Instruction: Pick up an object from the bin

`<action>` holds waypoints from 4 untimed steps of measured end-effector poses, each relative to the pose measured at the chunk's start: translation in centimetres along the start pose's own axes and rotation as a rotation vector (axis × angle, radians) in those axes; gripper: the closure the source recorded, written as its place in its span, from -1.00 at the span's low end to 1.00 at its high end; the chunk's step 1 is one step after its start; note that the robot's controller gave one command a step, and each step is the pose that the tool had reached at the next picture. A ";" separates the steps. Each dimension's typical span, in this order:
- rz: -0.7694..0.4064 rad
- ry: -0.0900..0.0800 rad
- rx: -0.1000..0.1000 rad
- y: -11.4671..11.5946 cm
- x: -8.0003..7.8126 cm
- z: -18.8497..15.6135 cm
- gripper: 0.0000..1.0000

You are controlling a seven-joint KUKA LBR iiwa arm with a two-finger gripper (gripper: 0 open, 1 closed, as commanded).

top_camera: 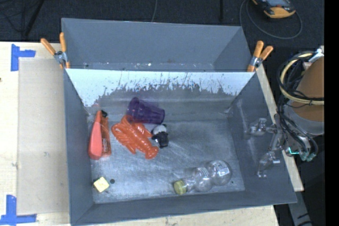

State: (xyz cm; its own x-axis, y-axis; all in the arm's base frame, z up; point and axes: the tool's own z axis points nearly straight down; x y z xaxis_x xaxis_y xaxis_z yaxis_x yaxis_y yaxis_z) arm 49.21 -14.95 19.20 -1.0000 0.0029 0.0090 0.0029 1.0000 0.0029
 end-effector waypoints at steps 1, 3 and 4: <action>-0.004 -0.008 0.002 0.1 -0.2 -0.4 -1.00; -0.305 -0.005 0.002 5.2 1.2 5.0 -1.00; -0.339 -0.008 0.004 6.0 0.3 4.9 -1.00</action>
Offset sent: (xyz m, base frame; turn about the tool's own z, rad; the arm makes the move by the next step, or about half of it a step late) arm -0.0127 0.0506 -0.1220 -0.2794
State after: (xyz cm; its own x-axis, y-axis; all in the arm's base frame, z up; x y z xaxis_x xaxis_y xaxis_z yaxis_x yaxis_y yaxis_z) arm 48.85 -8.96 14.33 -0.9440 -0.3298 0.0002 -0.3298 0.9440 0.0008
